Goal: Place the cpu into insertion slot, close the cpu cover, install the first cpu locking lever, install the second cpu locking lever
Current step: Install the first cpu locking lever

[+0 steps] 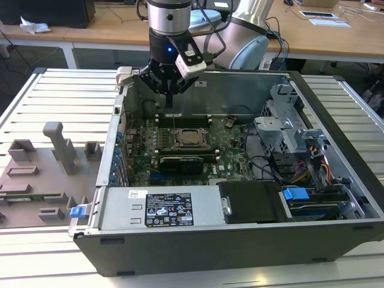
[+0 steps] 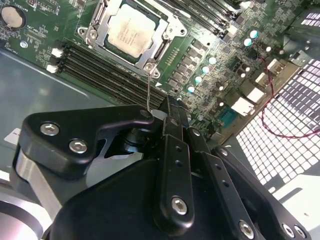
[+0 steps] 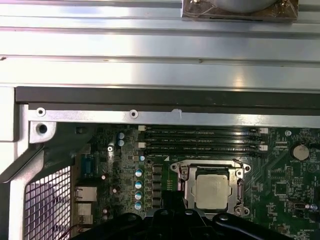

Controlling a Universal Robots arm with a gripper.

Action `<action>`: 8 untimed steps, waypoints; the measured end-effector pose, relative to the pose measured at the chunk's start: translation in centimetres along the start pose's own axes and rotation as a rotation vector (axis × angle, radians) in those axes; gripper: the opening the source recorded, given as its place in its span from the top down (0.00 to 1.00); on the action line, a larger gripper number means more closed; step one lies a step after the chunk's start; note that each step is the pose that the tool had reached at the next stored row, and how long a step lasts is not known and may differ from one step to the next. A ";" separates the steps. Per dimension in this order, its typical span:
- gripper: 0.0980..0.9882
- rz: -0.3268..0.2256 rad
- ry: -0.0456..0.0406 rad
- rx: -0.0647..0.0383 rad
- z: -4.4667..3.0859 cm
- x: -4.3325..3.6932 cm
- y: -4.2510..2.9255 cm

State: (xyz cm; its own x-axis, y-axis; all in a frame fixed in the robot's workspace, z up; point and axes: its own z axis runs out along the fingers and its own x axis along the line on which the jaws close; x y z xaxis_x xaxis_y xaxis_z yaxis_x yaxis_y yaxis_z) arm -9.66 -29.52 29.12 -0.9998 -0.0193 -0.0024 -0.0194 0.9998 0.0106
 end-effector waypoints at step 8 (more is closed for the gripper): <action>0.99 0.000 0.0000 0.000 0.45 0.00 0.07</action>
State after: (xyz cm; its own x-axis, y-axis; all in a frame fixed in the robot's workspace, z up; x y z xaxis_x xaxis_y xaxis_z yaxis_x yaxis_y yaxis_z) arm -9.66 -29.44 28.67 -0.9998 -0.0192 -0.0024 -0.0192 0.9998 0.0106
